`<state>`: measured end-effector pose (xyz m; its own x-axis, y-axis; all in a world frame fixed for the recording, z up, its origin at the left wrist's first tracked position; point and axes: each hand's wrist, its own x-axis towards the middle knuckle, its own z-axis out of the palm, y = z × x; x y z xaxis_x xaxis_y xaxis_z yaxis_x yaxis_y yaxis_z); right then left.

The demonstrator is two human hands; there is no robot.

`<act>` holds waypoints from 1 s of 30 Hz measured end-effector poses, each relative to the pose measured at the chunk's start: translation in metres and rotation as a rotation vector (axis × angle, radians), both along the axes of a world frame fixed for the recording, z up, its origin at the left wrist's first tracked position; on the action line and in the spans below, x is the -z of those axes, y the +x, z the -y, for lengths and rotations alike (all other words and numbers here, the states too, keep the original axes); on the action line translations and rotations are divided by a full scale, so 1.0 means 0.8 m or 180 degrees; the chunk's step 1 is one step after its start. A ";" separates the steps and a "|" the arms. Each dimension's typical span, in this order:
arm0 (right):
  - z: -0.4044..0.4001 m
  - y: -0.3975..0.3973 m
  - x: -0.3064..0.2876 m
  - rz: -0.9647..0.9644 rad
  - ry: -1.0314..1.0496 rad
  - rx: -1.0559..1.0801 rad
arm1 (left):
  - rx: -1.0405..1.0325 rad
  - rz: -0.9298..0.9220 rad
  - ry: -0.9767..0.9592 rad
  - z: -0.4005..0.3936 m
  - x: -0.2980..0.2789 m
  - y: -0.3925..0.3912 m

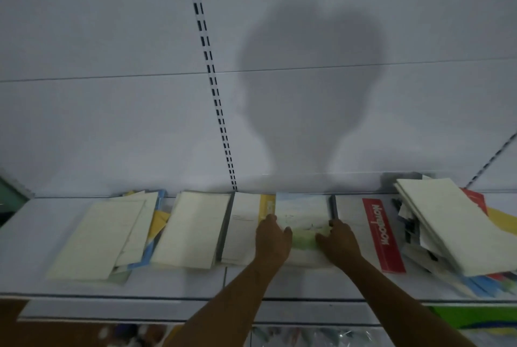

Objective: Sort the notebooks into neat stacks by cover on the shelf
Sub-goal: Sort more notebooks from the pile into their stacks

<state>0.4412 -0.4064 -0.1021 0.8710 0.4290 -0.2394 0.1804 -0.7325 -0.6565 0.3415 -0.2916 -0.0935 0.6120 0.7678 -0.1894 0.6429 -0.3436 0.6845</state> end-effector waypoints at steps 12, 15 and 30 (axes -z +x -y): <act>-0.022 0.010 -0.018 0.0317 0.0212 -0.0056 | 0.0093 -0.0198 0.0165 0.003 -0.022 -0.014; -0.054 -0.004 -0.032 0.0476 0.0497 -0.0435 | -0.0213 -0.0067 0.0274 -0.007 -0.036 -0.044; -0.266 -0.368 -0.158 0.1299 0.0495 -0.4013 | -0.1972 -0.1066 0.0783 -0.068 -0.143 -0.434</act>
